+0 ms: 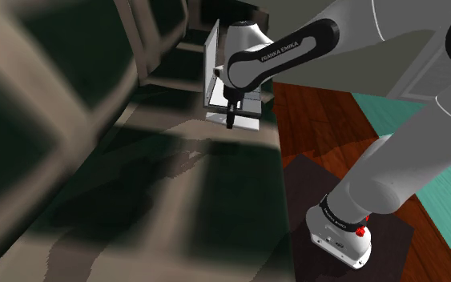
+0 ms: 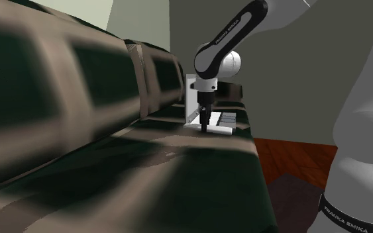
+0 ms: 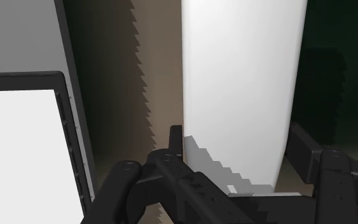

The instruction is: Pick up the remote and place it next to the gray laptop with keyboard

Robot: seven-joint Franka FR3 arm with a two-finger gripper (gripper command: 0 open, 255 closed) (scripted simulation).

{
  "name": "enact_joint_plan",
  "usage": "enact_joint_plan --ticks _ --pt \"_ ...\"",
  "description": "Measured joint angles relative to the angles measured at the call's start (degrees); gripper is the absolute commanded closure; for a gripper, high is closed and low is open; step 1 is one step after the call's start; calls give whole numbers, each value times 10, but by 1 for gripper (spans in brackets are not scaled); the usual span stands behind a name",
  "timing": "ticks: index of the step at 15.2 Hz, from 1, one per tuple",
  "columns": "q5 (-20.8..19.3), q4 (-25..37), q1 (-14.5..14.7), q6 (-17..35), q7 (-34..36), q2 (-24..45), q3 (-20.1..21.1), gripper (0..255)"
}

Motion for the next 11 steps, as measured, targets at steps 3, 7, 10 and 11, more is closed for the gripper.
enact_joint_plan --ticks 3,7,10,11 --pt "-2 -10 0 25 1 16 0 255" --pt "-3 -18 0 44 2 26 0 255" --pt "-3 -19 0 46 2 27 0 255" --pt "-3 -19 0 46 2 27 0 255"
